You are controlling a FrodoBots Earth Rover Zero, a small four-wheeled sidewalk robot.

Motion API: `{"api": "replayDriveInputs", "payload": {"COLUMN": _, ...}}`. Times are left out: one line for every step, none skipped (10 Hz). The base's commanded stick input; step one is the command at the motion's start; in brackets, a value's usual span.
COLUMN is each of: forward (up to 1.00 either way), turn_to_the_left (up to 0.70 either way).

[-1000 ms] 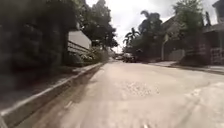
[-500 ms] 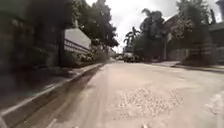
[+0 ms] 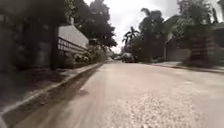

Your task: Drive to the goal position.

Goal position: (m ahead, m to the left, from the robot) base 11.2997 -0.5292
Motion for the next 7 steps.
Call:
{"api": "replayDriveInputs", "payload": {"forward": 1.00, "turn_to_the_left": -0.06}}
{"api": "replayDriveInputs", "payload": {"forward": 1.00, "turn_to_the_left": -0.05}}
{"api": "replayDriveInputs", "payload": {"forward": 1.00, "turn_to_the_left": -0.04}}
{"api": "replayDriveInputs", "payload": {"forward": 1.00, "turn_to_the_left": -0.04}}
{"api": "replayDriveInputs", "payload": {"forward": 1.00, "turn_to_the_left": -0.04}}
{"api": "replayDriveInputs", "payload": {"forward": 1.00, "turn_to_the_left": -0.04}}
{"api": "replayDriveInputs", "payload": {"forward": 1.00, "turn_to_the_left": -0.04}}
